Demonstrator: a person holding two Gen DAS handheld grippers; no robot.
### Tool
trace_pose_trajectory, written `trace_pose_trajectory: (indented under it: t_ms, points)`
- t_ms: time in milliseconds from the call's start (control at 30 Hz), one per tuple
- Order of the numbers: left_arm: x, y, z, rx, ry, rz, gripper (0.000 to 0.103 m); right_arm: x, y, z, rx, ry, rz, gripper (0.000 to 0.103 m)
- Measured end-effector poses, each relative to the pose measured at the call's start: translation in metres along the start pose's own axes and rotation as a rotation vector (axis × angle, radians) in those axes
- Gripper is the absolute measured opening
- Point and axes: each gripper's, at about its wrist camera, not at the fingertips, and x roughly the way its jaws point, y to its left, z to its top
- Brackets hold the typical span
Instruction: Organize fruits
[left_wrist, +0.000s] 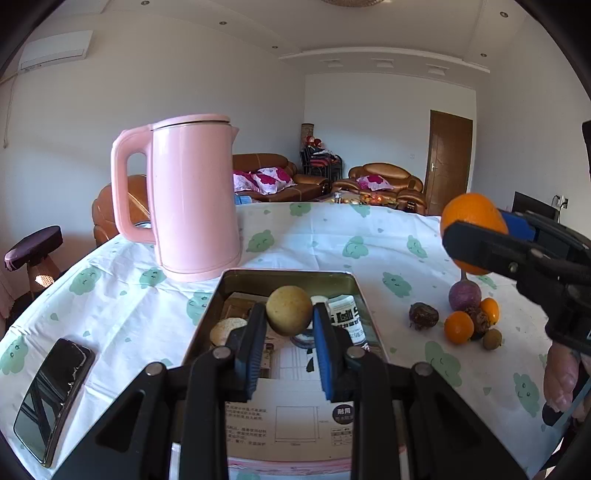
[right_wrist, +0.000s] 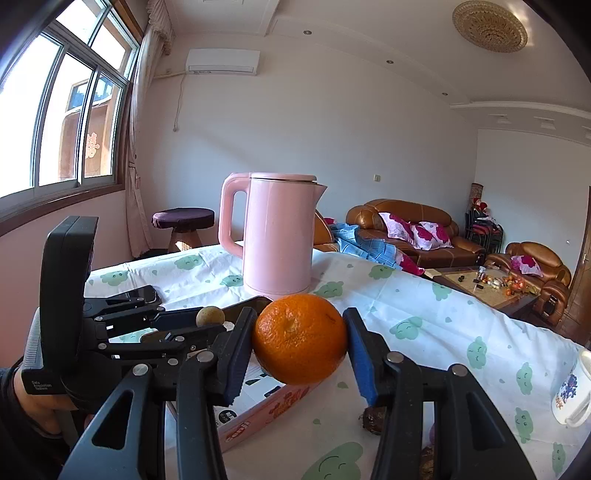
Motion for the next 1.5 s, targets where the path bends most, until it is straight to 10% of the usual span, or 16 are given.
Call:
trace_pose_trajectory:
  t_ms: [1500]
  points:
    - [0.030, 0.033, -0.006, -0.002, 0.169, 0.052, 0.027, 0.080, 0.028, -0.028, 0.026, 0.202, 0.107, 0.050]
